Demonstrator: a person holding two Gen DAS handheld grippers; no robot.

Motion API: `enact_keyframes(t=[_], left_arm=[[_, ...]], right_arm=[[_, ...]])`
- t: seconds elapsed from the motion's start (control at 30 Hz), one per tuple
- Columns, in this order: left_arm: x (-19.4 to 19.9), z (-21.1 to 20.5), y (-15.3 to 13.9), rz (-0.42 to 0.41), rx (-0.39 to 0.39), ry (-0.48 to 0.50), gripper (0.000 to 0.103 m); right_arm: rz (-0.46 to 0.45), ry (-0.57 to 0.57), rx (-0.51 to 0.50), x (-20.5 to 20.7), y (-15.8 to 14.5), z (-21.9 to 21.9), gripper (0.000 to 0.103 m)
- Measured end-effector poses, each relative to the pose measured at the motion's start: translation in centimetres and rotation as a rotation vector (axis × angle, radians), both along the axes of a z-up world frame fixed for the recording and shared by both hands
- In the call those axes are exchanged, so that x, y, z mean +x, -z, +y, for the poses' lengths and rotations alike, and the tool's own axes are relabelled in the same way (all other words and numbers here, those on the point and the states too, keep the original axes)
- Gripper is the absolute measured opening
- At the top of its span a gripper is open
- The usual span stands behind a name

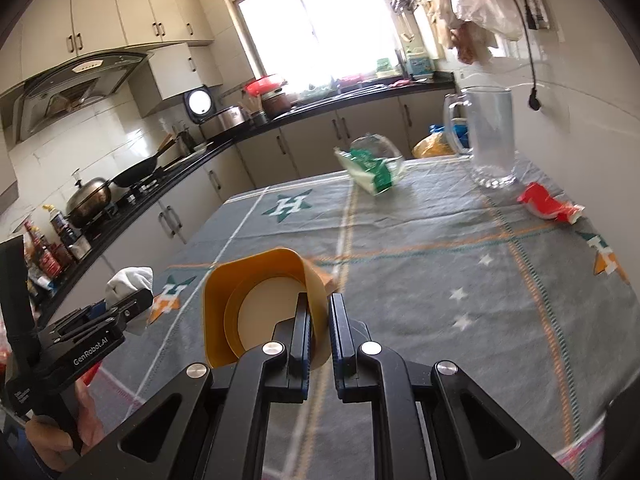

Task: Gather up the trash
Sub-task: 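Lift the white cloth with the left tool while the right tool lifts the yellow cup, then carry the cloth and yellow cup with both tools over the red basket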

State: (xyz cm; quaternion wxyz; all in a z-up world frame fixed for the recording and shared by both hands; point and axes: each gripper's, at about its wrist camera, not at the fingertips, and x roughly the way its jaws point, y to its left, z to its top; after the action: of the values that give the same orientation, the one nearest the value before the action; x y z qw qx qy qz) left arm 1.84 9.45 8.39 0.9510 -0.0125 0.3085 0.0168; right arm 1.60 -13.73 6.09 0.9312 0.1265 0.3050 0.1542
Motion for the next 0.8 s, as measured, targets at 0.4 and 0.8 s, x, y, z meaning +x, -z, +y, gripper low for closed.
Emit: enact_keyframes(t=[0.4, 0.8], left_arm=[[-4.8, 4.6, -0.1, -0.029, -0.015, -0.083, 0.042], [-6.4, 9.9, 0.3, -0.029, -0.072, -0.154, 0.042]], right_arm=[[0.01, -0.132, -0.029, -1.9, -0.6, 6.2, 0.01], [0.036, -0.253, -0.063, -2.0, -0.5, 12.6, 0.01]])
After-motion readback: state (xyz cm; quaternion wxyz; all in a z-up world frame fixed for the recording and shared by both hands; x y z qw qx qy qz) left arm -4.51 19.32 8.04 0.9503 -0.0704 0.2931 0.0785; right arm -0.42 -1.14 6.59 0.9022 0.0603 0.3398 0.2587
